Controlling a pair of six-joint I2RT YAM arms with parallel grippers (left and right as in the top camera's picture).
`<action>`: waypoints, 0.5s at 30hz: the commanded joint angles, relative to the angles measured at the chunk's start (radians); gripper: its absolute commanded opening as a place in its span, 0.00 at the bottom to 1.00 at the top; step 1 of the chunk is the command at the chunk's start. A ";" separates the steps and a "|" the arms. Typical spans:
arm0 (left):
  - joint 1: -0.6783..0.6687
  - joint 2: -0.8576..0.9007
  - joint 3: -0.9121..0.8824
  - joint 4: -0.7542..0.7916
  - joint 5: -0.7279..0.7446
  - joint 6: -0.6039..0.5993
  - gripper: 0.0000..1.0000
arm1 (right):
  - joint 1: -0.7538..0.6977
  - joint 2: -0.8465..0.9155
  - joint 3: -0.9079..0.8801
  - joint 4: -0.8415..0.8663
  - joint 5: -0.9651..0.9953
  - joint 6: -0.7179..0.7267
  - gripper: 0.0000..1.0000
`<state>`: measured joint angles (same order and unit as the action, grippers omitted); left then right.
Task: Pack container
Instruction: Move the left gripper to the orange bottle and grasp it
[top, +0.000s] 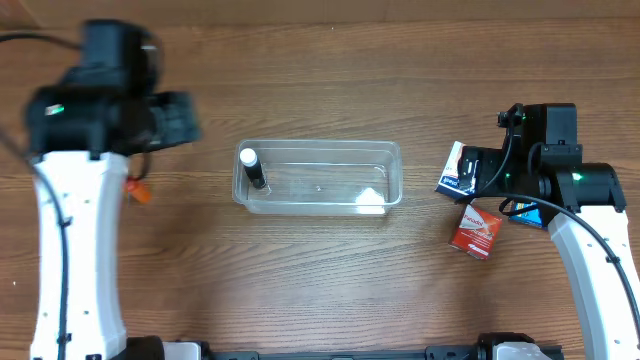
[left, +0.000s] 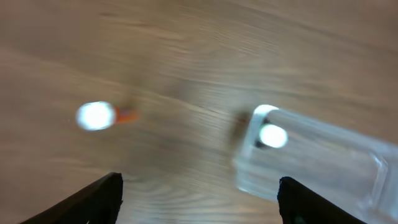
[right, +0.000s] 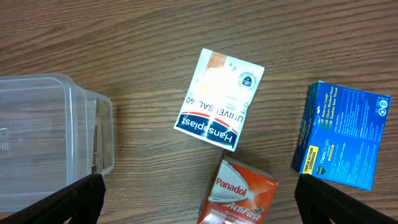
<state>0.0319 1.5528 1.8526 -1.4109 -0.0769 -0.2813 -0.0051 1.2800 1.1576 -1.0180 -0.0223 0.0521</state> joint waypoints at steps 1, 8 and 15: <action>0.160 0.042 -0.024 -0.013 -0.031 0.003 0.82 | -0.002 -0.007 0.033 0.005 -0.006 0.005 1.00; 0.317 0.177 -0.142 0.029 -0.023 -0.003 0.81 | -0.002 -0.007 0.033 0.005 -0.014 0.005 1.00; 0.317 0.369 -0.158 0.065 -0.022 -0.003 0.80 | -0.002 -0.007 0.033 0.005 -0.018 0.005 1.00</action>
<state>0.3477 1.8503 1.7004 -1.3537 -0.0948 -0.2817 -0.0051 1.2800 1.1576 -1.0168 -0.0299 0.0521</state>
